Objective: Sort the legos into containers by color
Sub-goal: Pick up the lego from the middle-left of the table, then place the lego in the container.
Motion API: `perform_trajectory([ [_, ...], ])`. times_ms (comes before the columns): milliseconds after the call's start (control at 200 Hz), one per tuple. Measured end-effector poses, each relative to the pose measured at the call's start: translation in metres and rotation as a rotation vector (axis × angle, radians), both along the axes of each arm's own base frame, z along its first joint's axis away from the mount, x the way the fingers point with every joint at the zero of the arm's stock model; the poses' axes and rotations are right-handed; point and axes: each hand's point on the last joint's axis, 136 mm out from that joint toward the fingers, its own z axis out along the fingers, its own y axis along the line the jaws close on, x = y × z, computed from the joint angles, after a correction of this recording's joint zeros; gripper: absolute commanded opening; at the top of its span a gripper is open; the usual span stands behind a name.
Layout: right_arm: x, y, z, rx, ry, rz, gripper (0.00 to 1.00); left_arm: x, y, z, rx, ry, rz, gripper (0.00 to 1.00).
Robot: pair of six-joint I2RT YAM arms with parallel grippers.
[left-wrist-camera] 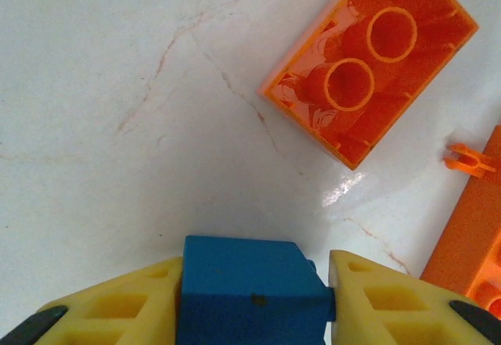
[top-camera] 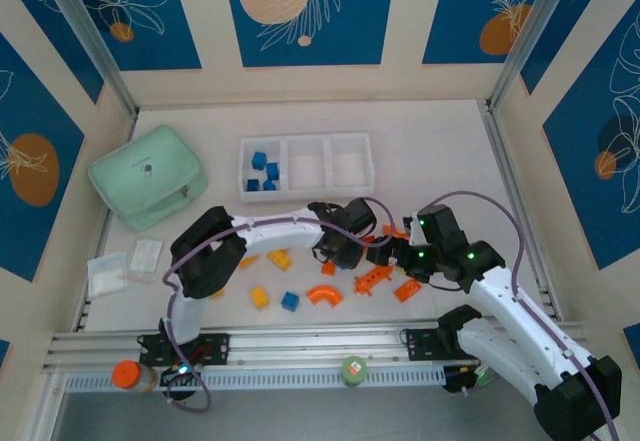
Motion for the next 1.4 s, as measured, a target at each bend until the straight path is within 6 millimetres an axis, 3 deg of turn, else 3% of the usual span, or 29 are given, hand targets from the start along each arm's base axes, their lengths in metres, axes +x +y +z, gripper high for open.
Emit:
perform_trajectory([
  [145, -0.001, 0.002, 0.002, 0.011, -0.004, 0.02, 0.99, 0.005, 0.004, 0.021, -0.037, -0.023, 0.017, 0.38],
  [315, 0.002, 0.011, 0.013, 0.048, -0.039, 0.062, 0.99, 0.02, 0.023, 0.075, -0.13, -0.111, 0.07, 0.39],
  [455, 0.014, 0.024, 0.027, 0.078, -0.085, 0.114, 0.99, 0.054, 0.056, 0.118, -0.184, -0.201, 0.18, 0.39],
  [610, 0.031, 0.042, 0.032, 0.086, -0.116, 0.168, 0.99, 0.095, 0.106, 0.139, -0.181, -0.262, 0.328, 0.39],
  [875, 0.064, 0.073, 0.031, 0.099, -0.145, 0.216, 0.99, 0.153, 0.178, 0.136, -0.125, -0.288, 0.542, 0.39],
  [995, 0.077, 0.083, 0.031, 0.111, -0.177, 0.222, 0.99, 0.178, 0.192, 0.126, -0.11, -0.285, 0.597, 0.39],
  [1260, 0.105, 0.101, 0.037, 0.143, -0.253, 0.212, 0.99, 0.225, 0.216, 0.082, -0.071, -0.222, 0.688, 0.39],
  [1400, 0.116, 0.107, 0.045, 0.156, -0.286, 0.21, 0.99, 0.245, 0.221, 0.065, -0.052, -0.207, 0.708, 0.46],
])
